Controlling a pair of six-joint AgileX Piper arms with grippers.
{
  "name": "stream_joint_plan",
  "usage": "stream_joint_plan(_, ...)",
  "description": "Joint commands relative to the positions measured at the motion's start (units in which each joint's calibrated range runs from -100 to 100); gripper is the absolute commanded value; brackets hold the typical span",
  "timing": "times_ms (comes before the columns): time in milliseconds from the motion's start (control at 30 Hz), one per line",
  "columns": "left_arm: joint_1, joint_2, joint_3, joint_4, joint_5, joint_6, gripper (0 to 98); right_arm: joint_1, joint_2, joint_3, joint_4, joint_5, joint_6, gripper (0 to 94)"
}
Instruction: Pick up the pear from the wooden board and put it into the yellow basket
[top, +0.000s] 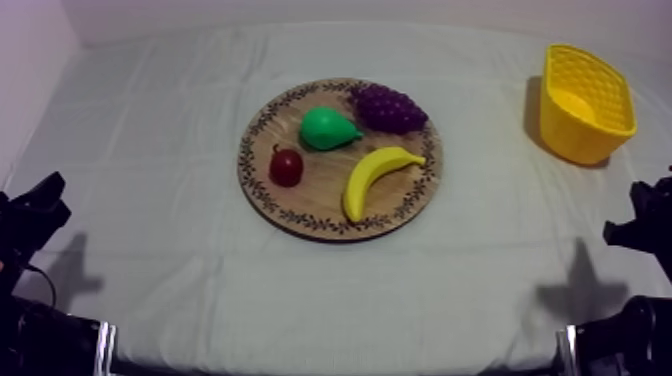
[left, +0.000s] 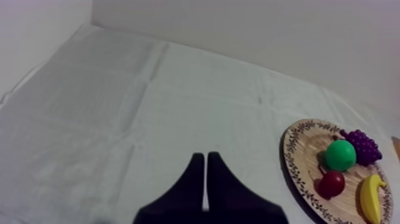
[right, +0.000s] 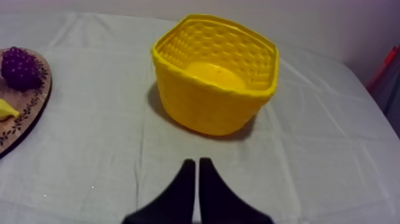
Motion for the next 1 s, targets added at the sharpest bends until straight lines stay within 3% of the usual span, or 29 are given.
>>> stream_joint_plan(0, 0.0, 0.0, 0.0, 0.0, 0.0, 0.0, 0.1, 0.0, 0.0, 0.0, 0.0, 0.0, 0.7, 0.3)
stream_joint_plan(267, 0.0, 0.0, 0.0, 0.0, 0.0, 0.0, 0.1, 0.0, 0.0, 0.0, 0.0, 0.0, -0.9, 0.3)
stream_joint_plan(633, 0.0, 0.0, 0.0, 0.0, 0.0, 0.0, 0.1, -1.4, 4.3, -1.3, -0.4, -1.9, 0.6, 0.2)
stream_joint_plan(800, 0.0, 0.0, 0.0, 0.0, 0.0, 0.0, 0.1, -2.3, 12.1, -9.9, -2.1, -0.8, 1.9, 0.3)
stream_joint_plan(967, 0.0, 0.0, 0.0, 0.0, 0.0, 0.0, 0.1, -3.8, 22.6, -26.6, -4.8, 5.4, 3.7, 0.4)
